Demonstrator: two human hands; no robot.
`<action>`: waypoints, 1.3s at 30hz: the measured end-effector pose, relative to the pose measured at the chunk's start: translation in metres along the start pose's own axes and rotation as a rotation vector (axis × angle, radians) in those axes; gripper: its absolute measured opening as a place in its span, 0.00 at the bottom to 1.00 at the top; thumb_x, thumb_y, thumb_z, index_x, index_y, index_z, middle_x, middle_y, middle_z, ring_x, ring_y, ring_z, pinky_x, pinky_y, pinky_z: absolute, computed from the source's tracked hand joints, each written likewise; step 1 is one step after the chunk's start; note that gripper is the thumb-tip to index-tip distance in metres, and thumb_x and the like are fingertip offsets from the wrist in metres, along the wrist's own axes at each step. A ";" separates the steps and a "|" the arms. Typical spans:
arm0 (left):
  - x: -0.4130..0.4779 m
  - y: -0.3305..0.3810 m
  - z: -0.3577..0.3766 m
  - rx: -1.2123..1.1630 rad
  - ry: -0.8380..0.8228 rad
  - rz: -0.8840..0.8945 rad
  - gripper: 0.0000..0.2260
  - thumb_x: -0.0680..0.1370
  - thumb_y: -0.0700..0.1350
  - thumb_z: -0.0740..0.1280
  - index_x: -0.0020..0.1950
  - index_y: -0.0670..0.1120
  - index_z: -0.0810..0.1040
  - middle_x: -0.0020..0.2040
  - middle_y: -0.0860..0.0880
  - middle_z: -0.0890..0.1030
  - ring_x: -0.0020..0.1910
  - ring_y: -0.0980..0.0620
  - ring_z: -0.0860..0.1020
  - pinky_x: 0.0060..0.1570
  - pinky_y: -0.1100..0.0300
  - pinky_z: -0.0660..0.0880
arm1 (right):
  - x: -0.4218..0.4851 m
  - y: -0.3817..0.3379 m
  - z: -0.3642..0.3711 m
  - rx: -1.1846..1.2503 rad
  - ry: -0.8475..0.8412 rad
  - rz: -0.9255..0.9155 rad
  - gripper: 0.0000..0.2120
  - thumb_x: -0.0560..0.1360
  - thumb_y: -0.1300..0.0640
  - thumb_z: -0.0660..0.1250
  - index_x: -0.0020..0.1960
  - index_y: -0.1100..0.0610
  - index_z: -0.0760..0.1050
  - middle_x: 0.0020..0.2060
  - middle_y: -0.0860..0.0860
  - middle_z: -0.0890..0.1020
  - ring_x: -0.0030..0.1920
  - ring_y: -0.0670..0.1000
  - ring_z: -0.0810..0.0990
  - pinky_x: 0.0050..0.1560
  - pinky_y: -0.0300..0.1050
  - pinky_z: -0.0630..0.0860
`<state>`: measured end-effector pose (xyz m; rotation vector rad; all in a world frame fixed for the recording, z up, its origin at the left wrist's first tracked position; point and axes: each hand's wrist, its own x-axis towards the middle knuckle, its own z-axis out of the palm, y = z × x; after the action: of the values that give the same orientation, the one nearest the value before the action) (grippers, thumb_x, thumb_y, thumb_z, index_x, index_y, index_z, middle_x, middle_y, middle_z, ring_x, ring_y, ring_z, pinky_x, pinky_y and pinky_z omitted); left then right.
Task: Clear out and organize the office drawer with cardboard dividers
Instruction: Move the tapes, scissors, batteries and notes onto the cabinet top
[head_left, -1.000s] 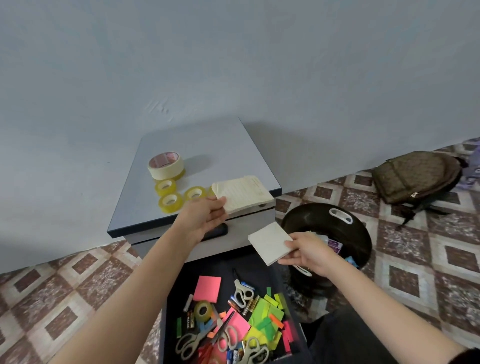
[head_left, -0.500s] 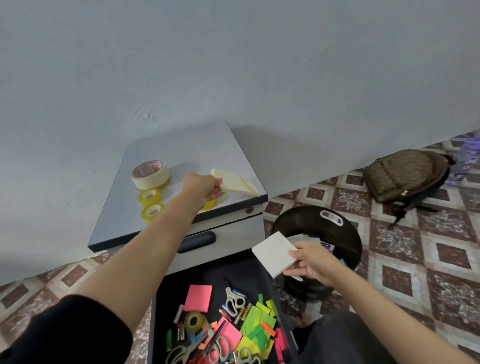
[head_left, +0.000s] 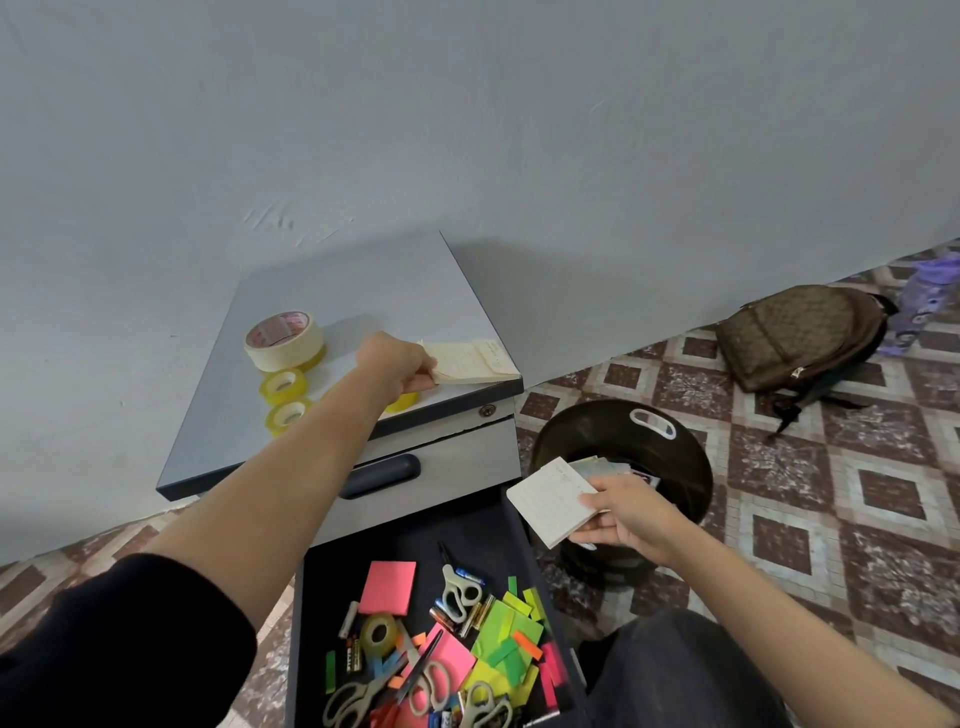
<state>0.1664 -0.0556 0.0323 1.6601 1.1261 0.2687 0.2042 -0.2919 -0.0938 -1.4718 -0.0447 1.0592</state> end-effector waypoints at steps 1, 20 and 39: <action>0.001 0.000 -0.001 0.015 0.007 0.008 0.08 0.75 0.32 0.67 0.38 0.37 0.71 0.37 0.42 0.77 0.33 0.48 0.78 0.26 0.61 0.78 | 0.000 0.000 0.000 0.005 0.003 0.002 0.13 0.80 0.68 0.55 0.63 0.67 0.68 0.45 0.57 0.80 0.48 0.55 0.79 0.42 0.48 0.79; -0.004 -0.015 -0.032 0.099 0.064 0.179 0.03 0.74 0.35 0.68 0.47 0.36 0.78 0.40 0.41 0.79 0.33 0.49 0.77 0.44 0.56 0.80 | -0.005 -0.065 0.016 0.164 0.097 -0.223 0.05 0.78 0.66 0.59 0.50 0.65 0.73 0.38 0.56 0.78 0.33 0.50 0.77 0.28 0.39 0.75; -0.002 -0.048 -0.062 0.230 0.102 0.299 0.06 0.75 0.38 0.66 0.38 0.44 0.78 0.37 0.48 0.80 0.33 0.55 0.76 0.31 0.66 0.69 | 0.056 -0.131 0.079 -0.308 0.317 -0.373 0.03 0.74 0.68 0.67 0.46 0.65 0.72 0.46 0.60 0.78 0.26 0.51 0.80 0.25 0.36 0.77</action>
<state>0.0987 -0.0180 0.0179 2.0425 1.0098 0.4314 0.2590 -0.1661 -0.0051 -1.8094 -0.2568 0.5248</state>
